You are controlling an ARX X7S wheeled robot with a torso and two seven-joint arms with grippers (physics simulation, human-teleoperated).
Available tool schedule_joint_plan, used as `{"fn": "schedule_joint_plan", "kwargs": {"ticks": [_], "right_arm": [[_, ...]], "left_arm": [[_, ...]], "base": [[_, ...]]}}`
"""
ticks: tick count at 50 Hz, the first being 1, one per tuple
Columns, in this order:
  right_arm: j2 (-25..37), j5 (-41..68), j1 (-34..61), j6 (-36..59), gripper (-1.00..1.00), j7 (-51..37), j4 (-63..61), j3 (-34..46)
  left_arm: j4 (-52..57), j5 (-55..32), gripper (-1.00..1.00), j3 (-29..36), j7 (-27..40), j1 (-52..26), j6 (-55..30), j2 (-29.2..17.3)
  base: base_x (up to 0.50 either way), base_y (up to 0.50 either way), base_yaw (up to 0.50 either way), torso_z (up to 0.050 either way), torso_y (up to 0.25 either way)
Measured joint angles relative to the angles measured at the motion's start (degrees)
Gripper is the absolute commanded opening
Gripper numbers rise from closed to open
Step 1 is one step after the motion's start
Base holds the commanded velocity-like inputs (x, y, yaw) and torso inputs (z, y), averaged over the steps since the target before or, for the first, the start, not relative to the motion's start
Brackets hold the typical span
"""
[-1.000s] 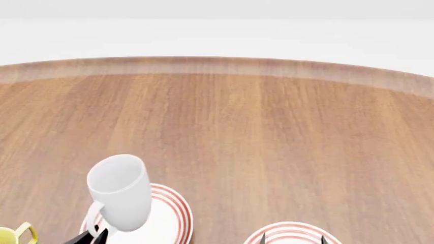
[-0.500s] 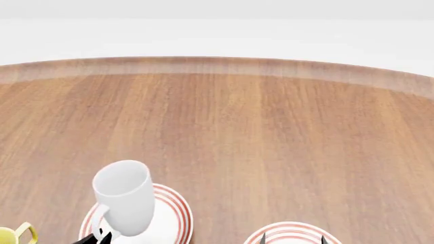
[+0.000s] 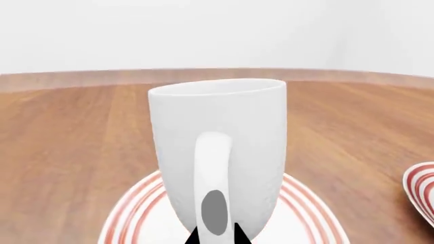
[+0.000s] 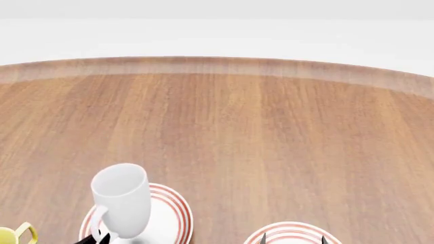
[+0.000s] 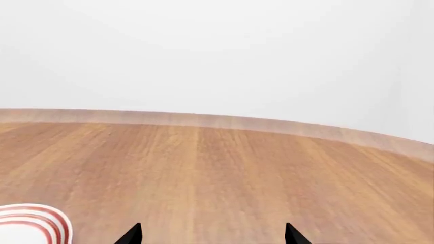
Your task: Put the white mug on the left plate.
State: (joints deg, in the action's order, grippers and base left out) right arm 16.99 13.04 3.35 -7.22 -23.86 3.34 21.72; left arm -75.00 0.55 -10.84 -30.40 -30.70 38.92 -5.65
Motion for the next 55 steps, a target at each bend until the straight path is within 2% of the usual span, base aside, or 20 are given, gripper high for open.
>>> {"fn": "schedule_joint_plan", "kwargs": {"ticks": [28,29,44,55], "right_arm": [[0.4,0.3,0.0,-0.2,1.0,-0.3,-0.1,0.2],[0.4,0.3,0.0,-0.2,1.0,-0.4,-0.1,0.2],[0.4,0.3,0.1,-0.2,1.0,-0.6,0.1,0.5],[0.4,0.4,0.3,-0.3,1.0,-0.6,0.3,0.8]], "left_arm": [[0.0,0.2,-1.0,0.7,1.4,0.0,-1.2,0.3],[0.0,0.3,1.0,0.7,1.5,0.0,-1.2,0.3],[0.0,-0.6,1.0,-0.1,2.1,0.2,-0.9,0.1],[0.0,-1.6,1.0,-2.2,-0.1,1.0,2.0,0.0]], "base": [[0.0,0.0,0.0,0.001,0.0],[0.0,0.0,0.0,0.0,0.0],[0.0,0.0,0.0,0.0,0.0],[0.0,0.0,0.0,0.0,0.0]]}}
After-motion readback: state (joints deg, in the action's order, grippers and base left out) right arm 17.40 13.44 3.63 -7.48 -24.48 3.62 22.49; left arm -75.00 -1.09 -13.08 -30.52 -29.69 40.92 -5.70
